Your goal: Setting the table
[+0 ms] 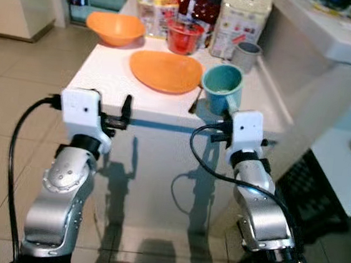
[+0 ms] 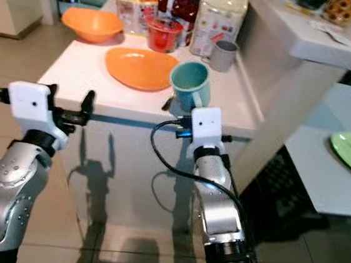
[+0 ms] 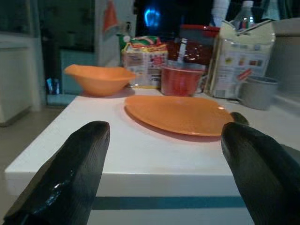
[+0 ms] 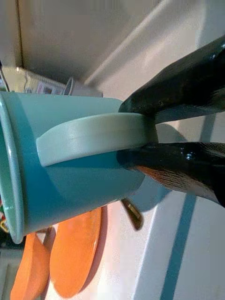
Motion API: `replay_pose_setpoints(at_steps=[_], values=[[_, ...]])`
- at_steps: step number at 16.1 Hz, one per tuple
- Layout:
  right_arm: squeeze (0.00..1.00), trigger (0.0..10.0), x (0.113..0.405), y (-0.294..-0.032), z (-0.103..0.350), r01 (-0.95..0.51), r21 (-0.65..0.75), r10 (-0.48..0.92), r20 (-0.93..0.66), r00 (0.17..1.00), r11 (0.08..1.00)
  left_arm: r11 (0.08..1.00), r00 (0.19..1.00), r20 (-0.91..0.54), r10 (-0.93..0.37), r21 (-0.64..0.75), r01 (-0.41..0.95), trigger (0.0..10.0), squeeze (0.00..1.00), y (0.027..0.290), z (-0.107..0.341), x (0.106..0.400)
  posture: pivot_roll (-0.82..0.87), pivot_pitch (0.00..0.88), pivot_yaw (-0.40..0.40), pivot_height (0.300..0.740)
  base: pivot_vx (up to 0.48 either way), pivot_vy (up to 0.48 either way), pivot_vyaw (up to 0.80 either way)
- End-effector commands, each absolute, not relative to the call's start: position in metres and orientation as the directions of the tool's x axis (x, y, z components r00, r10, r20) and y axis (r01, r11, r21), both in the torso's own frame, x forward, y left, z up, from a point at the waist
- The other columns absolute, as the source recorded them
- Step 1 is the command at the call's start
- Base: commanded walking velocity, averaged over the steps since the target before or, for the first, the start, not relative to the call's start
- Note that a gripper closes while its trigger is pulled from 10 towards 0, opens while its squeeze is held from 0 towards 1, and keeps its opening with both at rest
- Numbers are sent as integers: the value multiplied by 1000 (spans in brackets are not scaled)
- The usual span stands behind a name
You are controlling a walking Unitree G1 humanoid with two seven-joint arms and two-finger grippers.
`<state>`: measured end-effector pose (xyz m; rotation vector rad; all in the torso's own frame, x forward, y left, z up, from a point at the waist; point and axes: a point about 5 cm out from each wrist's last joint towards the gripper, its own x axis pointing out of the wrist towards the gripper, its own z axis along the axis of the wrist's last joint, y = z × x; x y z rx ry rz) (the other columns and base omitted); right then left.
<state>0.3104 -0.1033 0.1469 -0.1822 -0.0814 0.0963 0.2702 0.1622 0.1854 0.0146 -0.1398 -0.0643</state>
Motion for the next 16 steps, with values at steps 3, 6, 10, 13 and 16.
replay_pose_setpoints(at_steps=[3, 6, 10, 13, 16], values=[[0, 10000, 313, -107, 150, -69, -187, 84, 74, 994, 980, 995, 983, 155, -98, 10, 98, 10000, 0, 157, 190, 271, 235, 0, -89, 740, -280, -85, 0], [0, 10000, 313, -107, 149, -64, -186, 79, 74, 994, 981, 994, 982, 159, -107, 18, 106, 10000, 0, 156, 191, 271, 233, 0, -82, 740, -400, -189, 0], [0, 10000, 312, -105, 147, -68, -183, 81, 67, 994, 981, 993, 982, 149, -117, 17, 116, 10000, 0, 155, 190, 271, 234, 0, -84, 740, -79, -436, 0], [0, 10000, 313, -106, 146, -72, -185, 85, 63, 994, 980, 993, 982, 147, -120, 29, 117, 10000, 0, 154, 190, 271, 236, 0, -88, 740, 0, -480, 0], [0, 10000, 312, -105, 146, -77, -187, 90, 61, 994, 979, 992, 982, 143, -122, 35, 118, 10000, 0, 154, 188, 271, 237, 0, -92, 740, 0, -480, 0]])
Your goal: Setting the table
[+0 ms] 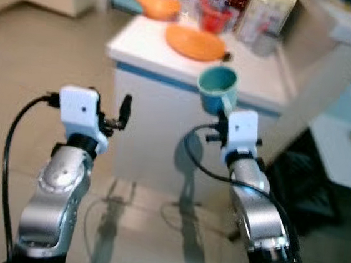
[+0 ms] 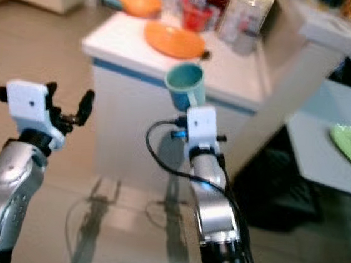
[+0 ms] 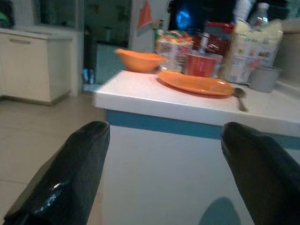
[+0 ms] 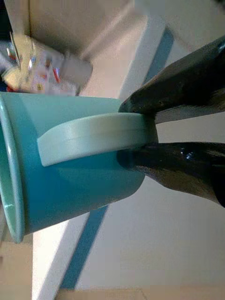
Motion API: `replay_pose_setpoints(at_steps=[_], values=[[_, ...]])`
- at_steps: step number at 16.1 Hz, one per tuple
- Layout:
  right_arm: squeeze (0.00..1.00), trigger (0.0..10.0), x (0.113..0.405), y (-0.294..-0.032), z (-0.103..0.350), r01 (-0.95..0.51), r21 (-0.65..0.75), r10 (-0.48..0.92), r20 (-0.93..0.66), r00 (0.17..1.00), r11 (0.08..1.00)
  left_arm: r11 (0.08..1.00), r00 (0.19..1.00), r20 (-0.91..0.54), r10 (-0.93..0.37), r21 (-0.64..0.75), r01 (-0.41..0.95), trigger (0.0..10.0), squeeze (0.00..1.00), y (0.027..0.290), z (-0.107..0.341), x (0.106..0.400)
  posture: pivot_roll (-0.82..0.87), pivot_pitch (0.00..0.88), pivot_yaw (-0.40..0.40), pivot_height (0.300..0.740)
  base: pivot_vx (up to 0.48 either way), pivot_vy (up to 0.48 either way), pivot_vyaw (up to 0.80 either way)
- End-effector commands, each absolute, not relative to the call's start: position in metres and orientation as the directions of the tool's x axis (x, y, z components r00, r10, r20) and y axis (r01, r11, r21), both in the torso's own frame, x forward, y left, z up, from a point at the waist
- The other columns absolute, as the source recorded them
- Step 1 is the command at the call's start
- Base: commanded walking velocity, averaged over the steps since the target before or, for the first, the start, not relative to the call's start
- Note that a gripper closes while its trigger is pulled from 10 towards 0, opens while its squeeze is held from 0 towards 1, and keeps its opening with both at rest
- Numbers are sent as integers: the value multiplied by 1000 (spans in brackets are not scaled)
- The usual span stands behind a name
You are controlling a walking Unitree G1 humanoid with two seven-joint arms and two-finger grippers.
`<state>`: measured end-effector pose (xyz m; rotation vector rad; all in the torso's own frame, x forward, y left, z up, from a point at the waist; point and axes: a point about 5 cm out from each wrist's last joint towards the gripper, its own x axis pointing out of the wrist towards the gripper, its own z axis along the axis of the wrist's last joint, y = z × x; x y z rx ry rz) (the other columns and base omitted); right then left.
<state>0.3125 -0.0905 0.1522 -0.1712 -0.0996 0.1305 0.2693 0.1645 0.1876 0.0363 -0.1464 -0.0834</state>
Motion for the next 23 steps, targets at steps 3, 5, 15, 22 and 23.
replay_pose_setpoints(at_steps=[3, 5, 15, 22, 23], values=[[0, 10000, 312, -104, 145, -84, -190, 97, 60, 993, 978, 991, 983, 135, -128, 56, 121, 10000, 0, 153, 187, 271, 239, 0, -96, 740, 0, -480, 0], [0, 10000, 312, -104, 145, -87, -192, 100, 59, 993, 978, 991, 982, 137, -129, 53, 123, 10000, 0, 153, 187, 271, 241, 0, -98, 740, 0, -480, 0], [0, 10000, 316, -104, 144, -86, -198, 100, 58, 993, 976, 987, 981, 127, -143, 92, 132, 10000, 0, 150, 186, 276, 234, 0, -93, 740, 0, -474, 0], [0, 10000, 318, -104, 146, -76, -195, 91, 71, 993, 978, 982, 980, 117, -160, 118, 147, 10000, 0, 146, 185, 281, 224, 0, -82, 740, 208, -392, 0], [0, 10000, 318, -104, 146, -75, -195, 91, 72, 993, 978, 980, 980, 112, -167, 127, 152, 10000, 0, 145, 185, 282, 219, 0, -79, 740, 352, -322, 0]])
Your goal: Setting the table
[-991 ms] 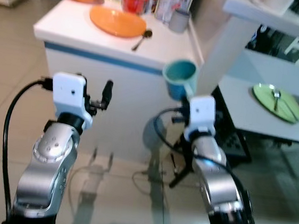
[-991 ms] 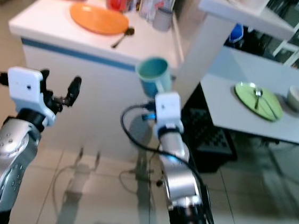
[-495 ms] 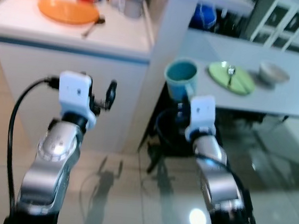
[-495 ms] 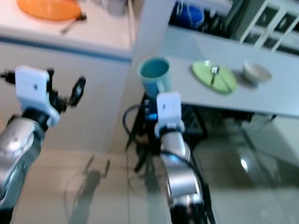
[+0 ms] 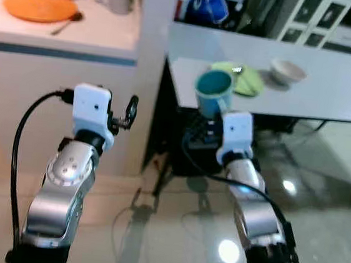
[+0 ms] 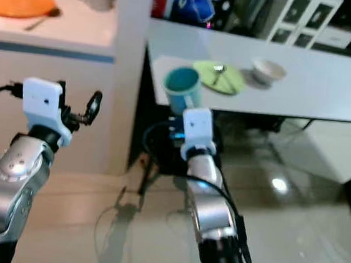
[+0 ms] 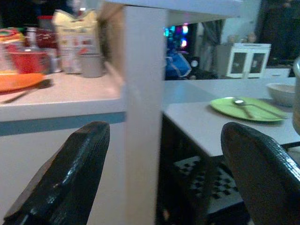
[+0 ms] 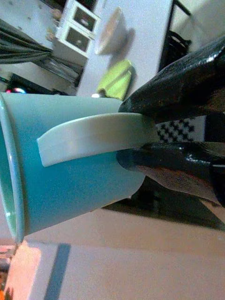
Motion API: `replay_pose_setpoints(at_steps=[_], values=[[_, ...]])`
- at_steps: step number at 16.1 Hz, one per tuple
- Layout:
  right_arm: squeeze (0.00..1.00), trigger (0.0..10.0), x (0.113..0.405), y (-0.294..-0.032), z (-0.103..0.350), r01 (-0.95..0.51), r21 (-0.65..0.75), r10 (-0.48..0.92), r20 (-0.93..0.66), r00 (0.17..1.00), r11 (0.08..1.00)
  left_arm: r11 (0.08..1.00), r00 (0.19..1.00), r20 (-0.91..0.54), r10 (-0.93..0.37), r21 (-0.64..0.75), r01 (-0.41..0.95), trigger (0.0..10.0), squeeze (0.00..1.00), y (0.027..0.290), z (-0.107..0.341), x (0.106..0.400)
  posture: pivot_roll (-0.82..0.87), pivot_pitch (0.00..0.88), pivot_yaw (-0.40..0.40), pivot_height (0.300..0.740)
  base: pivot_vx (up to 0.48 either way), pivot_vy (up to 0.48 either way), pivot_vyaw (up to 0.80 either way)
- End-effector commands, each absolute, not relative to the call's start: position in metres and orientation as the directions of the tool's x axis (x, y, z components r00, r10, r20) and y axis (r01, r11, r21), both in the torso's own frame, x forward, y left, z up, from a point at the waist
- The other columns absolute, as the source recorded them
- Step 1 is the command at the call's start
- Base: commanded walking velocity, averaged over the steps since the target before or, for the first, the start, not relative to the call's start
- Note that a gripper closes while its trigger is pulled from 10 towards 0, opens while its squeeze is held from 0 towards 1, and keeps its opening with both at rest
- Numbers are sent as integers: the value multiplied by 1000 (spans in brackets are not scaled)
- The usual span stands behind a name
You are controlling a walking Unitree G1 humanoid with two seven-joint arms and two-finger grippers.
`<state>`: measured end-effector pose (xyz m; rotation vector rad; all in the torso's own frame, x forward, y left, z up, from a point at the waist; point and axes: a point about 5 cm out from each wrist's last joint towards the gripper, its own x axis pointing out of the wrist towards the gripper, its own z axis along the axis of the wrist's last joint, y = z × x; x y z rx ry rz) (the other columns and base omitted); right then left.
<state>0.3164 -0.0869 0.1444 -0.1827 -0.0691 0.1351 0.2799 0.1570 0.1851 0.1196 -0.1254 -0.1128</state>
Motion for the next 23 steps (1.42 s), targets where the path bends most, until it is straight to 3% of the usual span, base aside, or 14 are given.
replay_pose_setpoints(at_steps=[1, 23], values=[[0, 10000, 318, -103, 146, -75, -196, 91, 72, 993, 978, 980, 980, 109, -168, 129, 154, 10000, 0, 144, 184, 282, 219, 0, -79, 740, 352, -322, 0], [0, 10000, 325, -97, 149, -90, -197, 109, 92, 990, 976, 968, 970, 112, -215, 154, 197, 10000, 0, 135, 184, 286, 223, 0, -68, 740, 447, -24, 0]])
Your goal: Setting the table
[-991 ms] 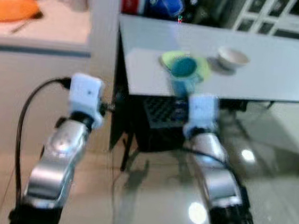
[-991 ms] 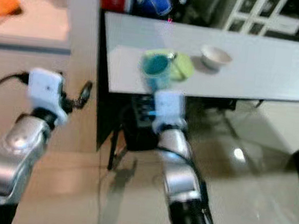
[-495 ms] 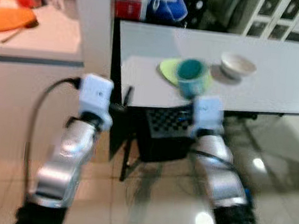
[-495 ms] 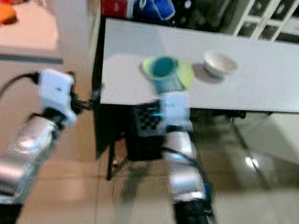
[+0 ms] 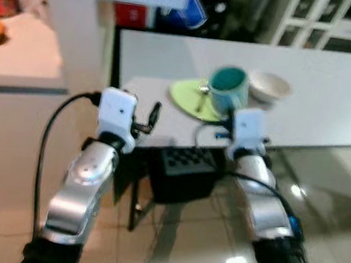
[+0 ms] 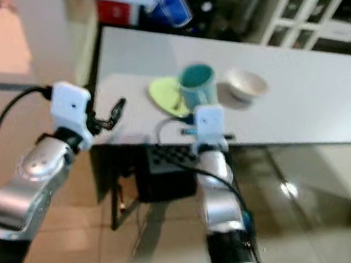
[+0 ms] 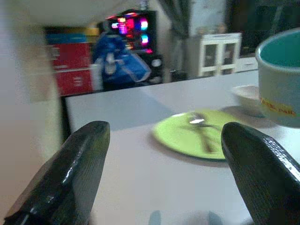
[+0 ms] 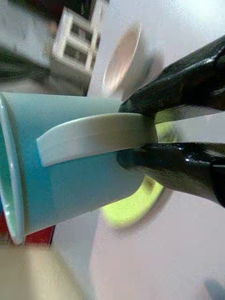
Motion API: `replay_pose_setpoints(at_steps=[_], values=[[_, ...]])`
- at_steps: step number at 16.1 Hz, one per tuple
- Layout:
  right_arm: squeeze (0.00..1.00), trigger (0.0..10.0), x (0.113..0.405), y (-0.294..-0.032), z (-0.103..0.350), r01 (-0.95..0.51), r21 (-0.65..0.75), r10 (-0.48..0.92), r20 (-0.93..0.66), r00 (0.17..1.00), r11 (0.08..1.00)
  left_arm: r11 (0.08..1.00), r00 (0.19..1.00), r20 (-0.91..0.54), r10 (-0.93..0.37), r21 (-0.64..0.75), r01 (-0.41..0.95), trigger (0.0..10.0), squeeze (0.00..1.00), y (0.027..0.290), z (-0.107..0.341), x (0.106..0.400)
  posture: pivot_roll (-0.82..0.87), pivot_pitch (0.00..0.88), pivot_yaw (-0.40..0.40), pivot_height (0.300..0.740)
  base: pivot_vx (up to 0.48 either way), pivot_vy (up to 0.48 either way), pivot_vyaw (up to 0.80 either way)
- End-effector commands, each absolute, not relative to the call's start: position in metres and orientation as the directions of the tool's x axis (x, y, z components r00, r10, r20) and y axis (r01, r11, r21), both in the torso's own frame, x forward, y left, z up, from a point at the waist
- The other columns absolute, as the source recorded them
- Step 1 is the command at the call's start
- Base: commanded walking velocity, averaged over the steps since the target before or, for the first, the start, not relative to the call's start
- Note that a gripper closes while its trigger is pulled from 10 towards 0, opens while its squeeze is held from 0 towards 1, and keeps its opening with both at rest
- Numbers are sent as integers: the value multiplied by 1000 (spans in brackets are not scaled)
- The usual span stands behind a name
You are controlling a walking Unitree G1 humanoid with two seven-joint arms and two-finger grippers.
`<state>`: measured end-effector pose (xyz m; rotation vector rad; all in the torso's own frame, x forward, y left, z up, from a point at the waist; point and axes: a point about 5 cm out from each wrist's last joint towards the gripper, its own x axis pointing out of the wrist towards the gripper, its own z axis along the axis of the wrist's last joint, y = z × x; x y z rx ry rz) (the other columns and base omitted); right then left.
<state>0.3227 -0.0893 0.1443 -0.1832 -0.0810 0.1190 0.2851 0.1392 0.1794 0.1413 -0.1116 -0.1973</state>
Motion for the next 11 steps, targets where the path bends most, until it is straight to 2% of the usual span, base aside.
replay_pose_setpoints(at_steps=[1, 5, 11], values=[[0, 10000, 325, -97, 150, -90, -197, 110, 94, 989, 976, 969, 970, 112, -214, 153, 196, 10000, 0, 135, 184, 286, 223, 0, -68, 740, 420, 0, 0], [0, 10000, 326, -96, 150, -94, -196, 115, 98, 989, 976, 968, 971, 112, -212, 159, 193, 10000, 0, 134, 184, 286, 223, 0, -65, 740, 420, 0, 0], [0, 10000, 327, -94, 150, -106, -192, 126, 96, 987, 976, 967, 972, 102, -213, 163, 195, 10000, 0, 133, 182, 287, 222, 0, -65, 740, 318, -352, 0]])
